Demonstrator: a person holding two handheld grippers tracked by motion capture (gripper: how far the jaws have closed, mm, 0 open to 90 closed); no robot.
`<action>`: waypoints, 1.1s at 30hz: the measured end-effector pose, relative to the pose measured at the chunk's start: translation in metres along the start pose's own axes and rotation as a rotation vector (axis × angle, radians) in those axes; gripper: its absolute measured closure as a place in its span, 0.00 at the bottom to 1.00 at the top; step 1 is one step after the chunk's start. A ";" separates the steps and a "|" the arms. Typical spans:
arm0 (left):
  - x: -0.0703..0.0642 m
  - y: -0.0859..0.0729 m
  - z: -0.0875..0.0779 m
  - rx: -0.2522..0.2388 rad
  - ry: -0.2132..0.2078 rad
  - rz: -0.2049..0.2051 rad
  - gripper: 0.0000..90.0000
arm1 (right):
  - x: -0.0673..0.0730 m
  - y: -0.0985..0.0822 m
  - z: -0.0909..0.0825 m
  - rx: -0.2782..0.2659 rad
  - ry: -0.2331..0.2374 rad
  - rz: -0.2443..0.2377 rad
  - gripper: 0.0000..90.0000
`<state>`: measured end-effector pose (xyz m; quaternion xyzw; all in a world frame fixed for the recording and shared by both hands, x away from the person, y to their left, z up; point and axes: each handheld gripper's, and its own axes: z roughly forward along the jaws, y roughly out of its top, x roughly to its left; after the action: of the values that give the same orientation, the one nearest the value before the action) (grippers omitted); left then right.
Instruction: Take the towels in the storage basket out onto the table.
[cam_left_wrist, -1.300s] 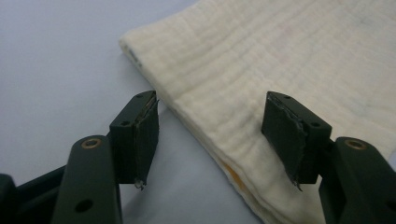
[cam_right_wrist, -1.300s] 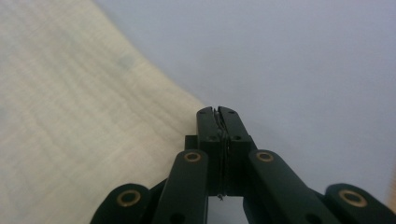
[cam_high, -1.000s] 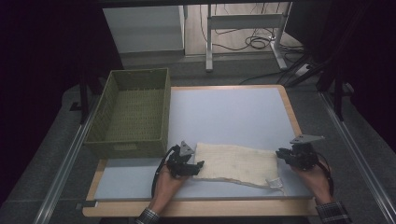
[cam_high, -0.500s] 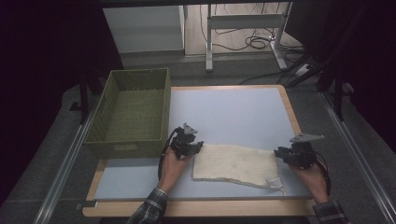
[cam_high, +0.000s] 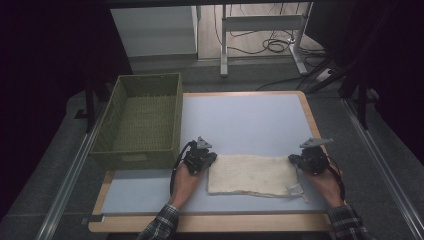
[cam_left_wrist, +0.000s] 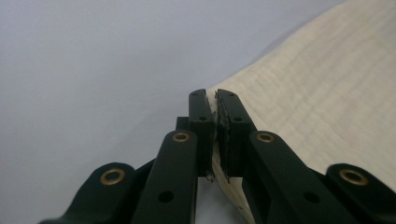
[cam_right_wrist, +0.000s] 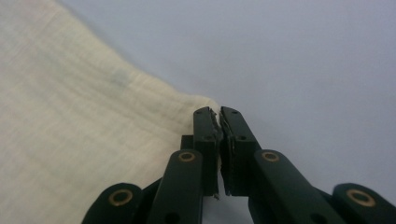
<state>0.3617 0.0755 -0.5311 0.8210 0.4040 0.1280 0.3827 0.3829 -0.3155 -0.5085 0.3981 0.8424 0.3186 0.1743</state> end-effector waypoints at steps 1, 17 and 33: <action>-0.001 -0.001 -0.003 0.000 -0.001 0.008 0.95 | -0.003 0.005 0.003 0.001 0.002 0.003 0.95; 0.002 -0.006 -0.005 -0.007 0.025 -0.008 0.68 | -0.019 0.016 0.014 0.002 0.028 0.075 0.86; 0.007 -0.013 0.005 -0.026 0.026 0.007 0.54 | 0.000 0.008 -0.014 -0.027 0.034 0.040 0.47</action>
<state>0.3618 0.0831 -0.5445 0.8156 0.4042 0.1451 0.3877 0.3795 -0.3170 -0.4933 0.4069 0.8327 0.3401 0.1591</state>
